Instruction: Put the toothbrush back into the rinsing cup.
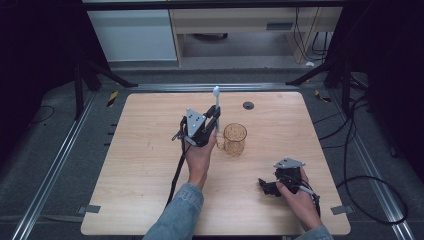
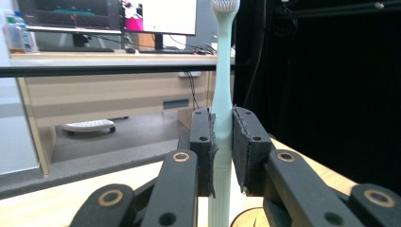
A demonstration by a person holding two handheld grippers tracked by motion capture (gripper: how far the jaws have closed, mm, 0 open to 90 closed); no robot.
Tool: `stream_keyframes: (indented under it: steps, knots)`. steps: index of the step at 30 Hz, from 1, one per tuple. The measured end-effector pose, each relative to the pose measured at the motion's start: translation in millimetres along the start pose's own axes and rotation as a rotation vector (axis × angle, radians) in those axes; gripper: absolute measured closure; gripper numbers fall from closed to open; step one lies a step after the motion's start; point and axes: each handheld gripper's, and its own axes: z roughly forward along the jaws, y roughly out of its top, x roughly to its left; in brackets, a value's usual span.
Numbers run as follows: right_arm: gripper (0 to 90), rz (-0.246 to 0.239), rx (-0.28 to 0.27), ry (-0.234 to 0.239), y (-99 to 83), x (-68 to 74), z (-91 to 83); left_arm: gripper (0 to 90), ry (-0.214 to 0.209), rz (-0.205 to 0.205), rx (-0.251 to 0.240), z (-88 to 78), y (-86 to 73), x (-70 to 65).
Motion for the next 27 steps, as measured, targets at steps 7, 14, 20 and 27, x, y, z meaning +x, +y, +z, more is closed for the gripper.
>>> stream_keyframes:
  steps: [7,14,20,27]
  knots:
    - [0.5,-0.002,0.000,0.008,0.2,-0.6,0.3,78.5,0.032,0.033,-0.017,2.9,-2.1,-7.4]
    - [0.7,-0.005,-0.002,0.009,0.0,-0.3,0.1,78.5,0.030,0.008,-0.023,7.9,-5.4,-5.9]
    - [0.7,-0.006,-0.002,0.009,0.0,-0.4,0.1,78.5,0.025,0.012,-0.012,10.5,-12.4,-8.3]
    - [0.7,-0.006,-0.001,0.011,0.0,-0.4,0.2,78.5,0.025,-0.002,-0.002,10.6,-20.3,-8.3]
